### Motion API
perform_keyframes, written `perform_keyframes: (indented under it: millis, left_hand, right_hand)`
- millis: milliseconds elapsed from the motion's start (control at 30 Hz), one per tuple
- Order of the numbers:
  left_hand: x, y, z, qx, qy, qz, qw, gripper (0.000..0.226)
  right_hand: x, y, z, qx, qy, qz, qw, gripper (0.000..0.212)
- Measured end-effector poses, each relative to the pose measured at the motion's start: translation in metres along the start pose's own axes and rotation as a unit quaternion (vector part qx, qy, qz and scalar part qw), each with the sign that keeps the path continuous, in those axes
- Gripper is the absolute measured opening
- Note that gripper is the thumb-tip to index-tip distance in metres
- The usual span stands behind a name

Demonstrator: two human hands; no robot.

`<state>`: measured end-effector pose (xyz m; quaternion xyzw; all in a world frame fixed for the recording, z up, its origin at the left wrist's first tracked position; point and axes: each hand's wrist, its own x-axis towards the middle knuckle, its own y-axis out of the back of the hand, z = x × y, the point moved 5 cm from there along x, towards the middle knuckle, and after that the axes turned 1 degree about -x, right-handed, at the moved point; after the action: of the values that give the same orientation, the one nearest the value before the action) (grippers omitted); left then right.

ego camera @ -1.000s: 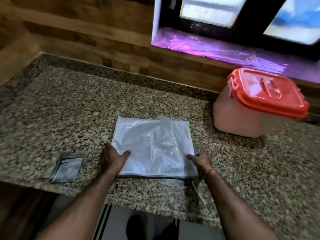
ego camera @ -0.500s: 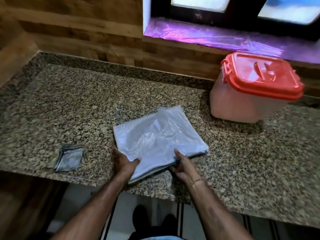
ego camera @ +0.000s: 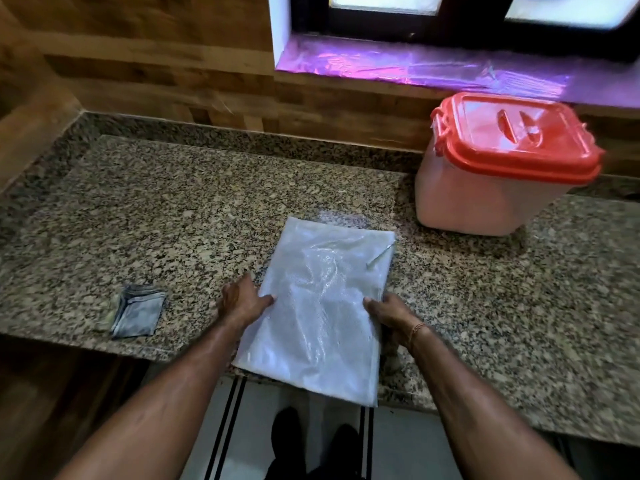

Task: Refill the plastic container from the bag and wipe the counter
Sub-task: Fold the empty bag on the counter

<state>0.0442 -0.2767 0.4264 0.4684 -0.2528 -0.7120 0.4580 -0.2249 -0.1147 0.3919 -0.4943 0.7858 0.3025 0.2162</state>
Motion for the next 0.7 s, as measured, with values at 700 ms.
perform_keyframes:
  millis: [700]
  left_hand:
    - [0.052,-0.020,-0.001,-0.389,0.106,-0.119,0.908,0.018]
  right_hand:
    - [-0.016,0.032,-0.014,0.248,-0.069,0.114,0.960,0.016]
